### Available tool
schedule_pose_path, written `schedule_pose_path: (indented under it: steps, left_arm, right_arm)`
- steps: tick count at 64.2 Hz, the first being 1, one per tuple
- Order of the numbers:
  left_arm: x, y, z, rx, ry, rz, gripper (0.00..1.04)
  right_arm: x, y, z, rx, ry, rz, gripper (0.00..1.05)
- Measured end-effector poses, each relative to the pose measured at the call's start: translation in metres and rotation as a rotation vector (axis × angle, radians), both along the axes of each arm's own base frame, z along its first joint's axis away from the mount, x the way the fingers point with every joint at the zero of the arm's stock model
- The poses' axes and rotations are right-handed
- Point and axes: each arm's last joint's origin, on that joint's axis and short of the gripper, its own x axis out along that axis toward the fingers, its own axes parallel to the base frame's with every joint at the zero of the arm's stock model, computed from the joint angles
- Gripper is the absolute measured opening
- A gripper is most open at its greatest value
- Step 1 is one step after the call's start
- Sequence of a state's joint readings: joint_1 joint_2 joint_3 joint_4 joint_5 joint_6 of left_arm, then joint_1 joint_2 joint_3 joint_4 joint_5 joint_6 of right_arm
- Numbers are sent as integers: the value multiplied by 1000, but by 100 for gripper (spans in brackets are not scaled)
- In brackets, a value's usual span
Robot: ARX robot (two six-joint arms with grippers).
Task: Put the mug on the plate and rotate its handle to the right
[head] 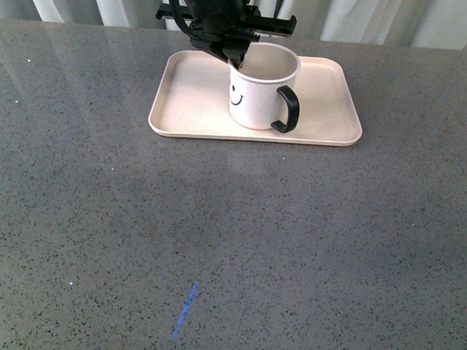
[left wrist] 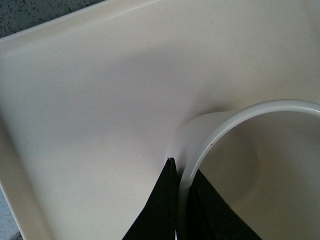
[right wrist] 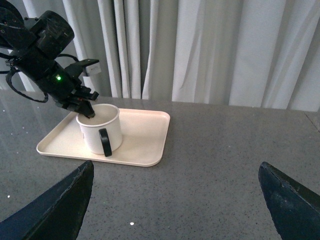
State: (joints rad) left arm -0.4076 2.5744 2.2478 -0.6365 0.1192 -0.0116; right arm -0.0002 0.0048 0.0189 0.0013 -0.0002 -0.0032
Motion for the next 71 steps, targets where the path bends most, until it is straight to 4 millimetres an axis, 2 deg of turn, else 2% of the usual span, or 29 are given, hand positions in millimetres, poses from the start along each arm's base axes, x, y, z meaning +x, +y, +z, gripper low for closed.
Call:
schedule_pose_path:
  steps: [22, 49, 56, 60, 71]
  left_arm:
    - [0, -2, 1, -8, -3, -11, 4]
    - [-6, -2, -2, -19, -12, -54, 69]
    - [-12, 1, 6, -22, -34, -66, 85]
    - [-18, 3, 17, -30, -63, -71, 96]
    - [-36, 12, 54, -86, -176, -79, 96]
  right_arm:
    - [0, 0, 0, 0, 0, 0, 96]
    - [0, 0, 0, 0, 0, 0, 96]
    - [0, 0, 0, 0, 0, 0, 96]
    - [0, 0, 0, 0, 0, 0, 96]
    - [0, 0, 0, 0, 0, 0, 96]
